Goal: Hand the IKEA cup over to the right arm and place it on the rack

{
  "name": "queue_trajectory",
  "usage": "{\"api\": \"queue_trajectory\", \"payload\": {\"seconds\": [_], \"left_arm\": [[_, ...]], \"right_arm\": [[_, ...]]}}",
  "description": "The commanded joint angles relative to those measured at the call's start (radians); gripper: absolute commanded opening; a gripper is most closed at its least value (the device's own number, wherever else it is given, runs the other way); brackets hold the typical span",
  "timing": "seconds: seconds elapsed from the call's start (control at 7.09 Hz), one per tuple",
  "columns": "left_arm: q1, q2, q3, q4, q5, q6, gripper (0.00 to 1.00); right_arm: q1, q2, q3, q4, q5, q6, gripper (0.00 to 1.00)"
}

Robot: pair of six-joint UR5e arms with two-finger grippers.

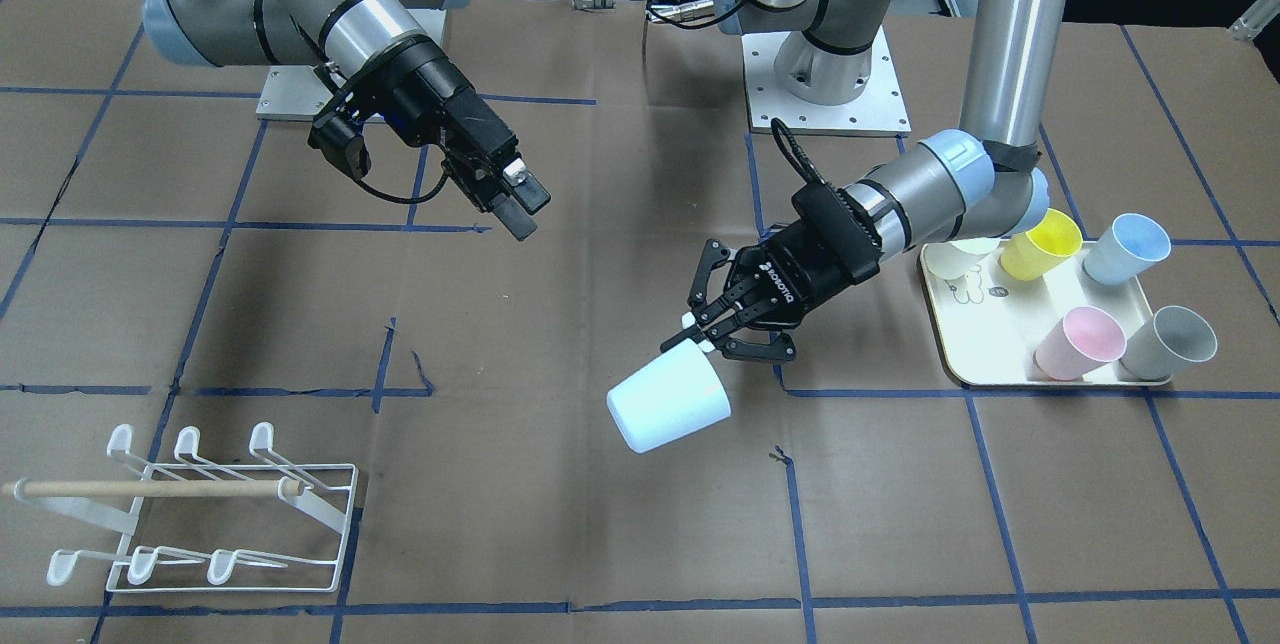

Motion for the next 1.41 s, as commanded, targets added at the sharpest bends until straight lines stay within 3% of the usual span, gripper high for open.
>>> {"api": "queue_trajectory", "payload": {"seconds": [0.0, 0.28, 0.71, 0.85, 1.27], "left_arm": [[-0.031, 0.046, -0.098, 0.053, 0.000, -0.022, 0.04], [-0.034, 0.052, -0.100, 0.053, -0.001, -0.022, 0.04], [-0.036, 0.052, -0.101, 0.058, -0.001, -0.022, 0.04], [-0.036, 0.052, -0.101, 0.058, -0.001, -0.022, 0.04], [-0.036, 0.051, -0.101, 0.059, 0.000, -0.022, 0.06]], "right_arm": [[0.001, 0.054, -0.039, -0.013, -0.040, 0.001, 1.00], [0.010, 0.130, -0.122, -0.010, -0.056, -0.010, 1.00], [0.019, 0.181, -0.121, -0.007, -0.118, 0.011, 1.00], [0.053, 0.191, -0.127, -0.007, -0.129, 0.127, 0.99], [0.130, 0.241, -0.191, 0.004, -0.205, 0.165, 0.99]]}}
